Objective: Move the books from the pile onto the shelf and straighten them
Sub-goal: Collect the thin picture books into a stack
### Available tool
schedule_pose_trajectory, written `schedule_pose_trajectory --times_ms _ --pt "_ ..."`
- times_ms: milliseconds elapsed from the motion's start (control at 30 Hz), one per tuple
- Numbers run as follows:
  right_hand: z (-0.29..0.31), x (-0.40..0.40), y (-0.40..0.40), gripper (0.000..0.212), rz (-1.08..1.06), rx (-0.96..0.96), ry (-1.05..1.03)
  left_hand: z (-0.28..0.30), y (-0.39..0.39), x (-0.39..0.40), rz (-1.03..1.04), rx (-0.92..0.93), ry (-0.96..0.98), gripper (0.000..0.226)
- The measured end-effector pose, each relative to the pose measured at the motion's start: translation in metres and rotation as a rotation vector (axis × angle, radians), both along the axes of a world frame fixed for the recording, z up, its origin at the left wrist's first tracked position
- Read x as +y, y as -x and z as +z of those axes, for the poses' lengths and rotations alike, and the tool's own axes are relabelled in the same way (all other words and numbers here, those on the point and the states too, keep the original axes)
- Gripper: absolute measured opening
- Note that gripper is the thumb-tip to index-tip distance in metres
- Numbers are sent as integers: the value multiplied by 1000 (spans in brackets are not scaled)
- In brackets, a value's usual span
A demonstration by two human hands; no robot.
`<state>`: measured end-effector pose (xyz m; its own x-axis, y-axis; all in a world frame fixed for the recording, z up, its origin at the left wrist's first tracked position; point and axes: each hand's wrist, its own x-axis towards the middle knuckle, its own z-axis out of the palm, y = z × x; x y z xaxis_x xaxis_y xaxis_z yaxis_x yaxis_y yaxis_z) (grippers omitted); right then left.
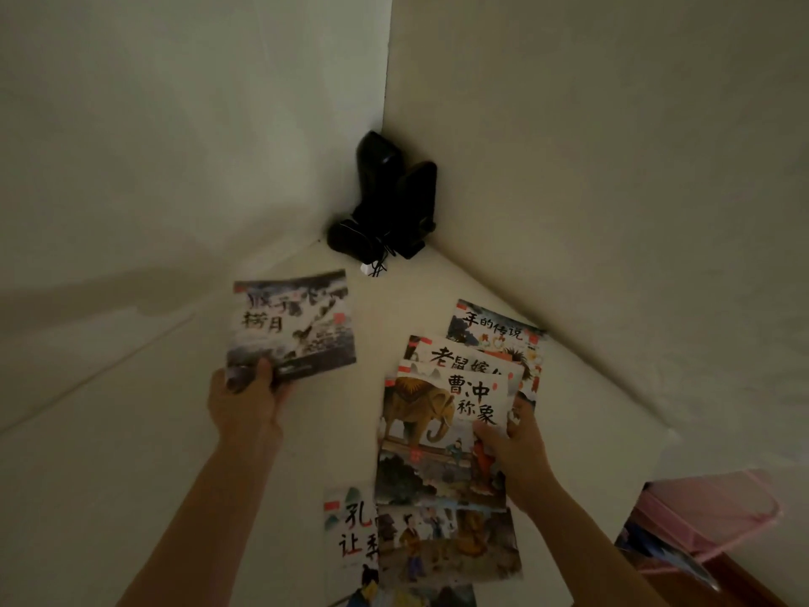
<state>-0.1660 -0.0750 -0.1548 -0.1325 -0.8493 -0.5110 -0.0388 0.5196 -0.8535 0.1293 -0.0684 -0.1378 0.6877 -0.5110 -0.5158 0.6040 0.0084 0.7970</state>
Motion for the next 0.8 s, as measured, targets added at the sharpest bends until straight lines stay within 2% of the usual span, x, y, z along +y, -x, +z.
schedule_pose_trajectory --times_ms 33,100,133,200,233,267,333,367,433,467,533,600,667,733,800 --pt "-2 -1 1 48 -13 -22 -11 12 1 0 -21 12 31 17" --pt "-4 -1 1 42 -29 -73 -37 23 25 9 -242 -14 -44 8" --pt "-4 -2 0 48 -46 -104 -59 20 44 15 -360 -25 -112 11" --pt "-3 -2 0 76 -55 -129 -128 8 84 28 -570 -63 -244 18" --pt "-3 -1 0 84 -50 -135 -147 -1 99 35 -692 -191 -322 19" --pt "-2 1 -1 82 -41 -137 -125 -9 109 42 -832 -424 -406 22" --pt "3 6 -2 65 0 -86 -10 -16 112 51 -954 -858 -484 33" --pt "3 9 -2 63 12 -38 46 -13 107 53 -952 -971 -483 42" --pt "14 12 -10 66 38 3 177 -9 93 46 -921 -1047 -493 74" --pt "18 11 -13 66 54 19 248 -5 83 39 -955 -1014 -475 89" --pt "34 7 -24 63 68 38 384 14 64 23 -1033 -757 -274 101" --pt "52 3 -36 61 72 57 524 37 53 9 -1031 -533 -53 84" --pt "65 -1 -46 63 66 58 611 50 46 1 -1014 -642 84 47" --pt "68 -3 -48 65 57 45 639 56 43 -1 -988 -788 193 41" --pt "65 0 -44 67 75 53 652 48 44 3 -1023 -823 263 43"
